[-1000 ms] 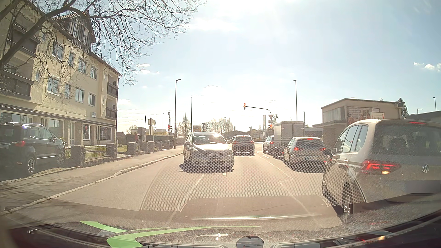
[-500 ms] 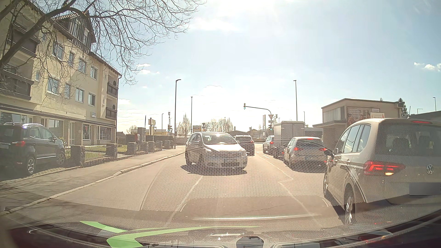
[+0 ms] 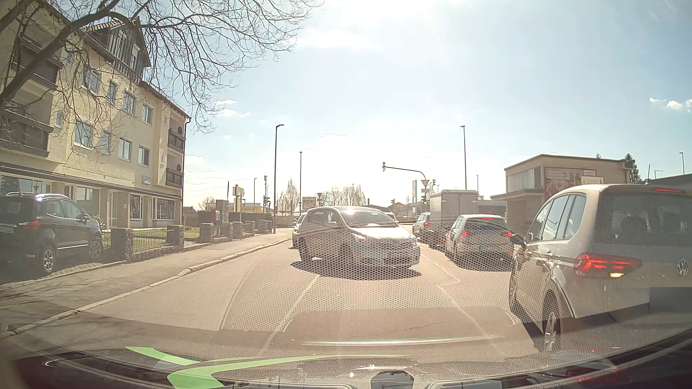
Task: Follow the waypoints while adhering to traffic rules and regulations
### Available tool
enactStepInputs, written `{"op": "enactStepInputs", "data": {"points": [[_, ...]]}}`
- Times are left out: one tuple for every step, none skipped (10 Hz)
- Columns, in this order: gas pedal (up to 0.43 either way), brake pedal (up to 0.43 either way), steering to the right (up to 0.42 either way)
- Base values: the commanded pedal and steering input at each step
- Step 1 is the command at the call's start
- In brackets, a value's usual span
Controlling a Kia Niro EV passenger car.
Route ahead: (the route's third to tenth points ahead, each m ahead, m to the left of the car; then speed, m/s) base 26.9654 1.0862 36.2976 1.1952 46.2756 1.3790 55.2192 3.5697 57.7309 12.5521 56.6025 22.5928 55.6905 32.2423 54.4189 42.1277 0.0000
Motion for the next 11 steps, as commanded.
{"op": "enactStepInputs", "data": {"points": [[0.0,0.311,0.003],[0.0,0.305,0.003],[0.0,0.305,0.003],[0.0,0.311,0.003],[0.0,0.311,0.003],[0.0,0.311,0.003],[0.0,0.311,0.003],[0.0,0.311,0.003],[0.0,0.317,0.003],[0.0,0.317,0.003],[0.0,0.317,0.003]]}}
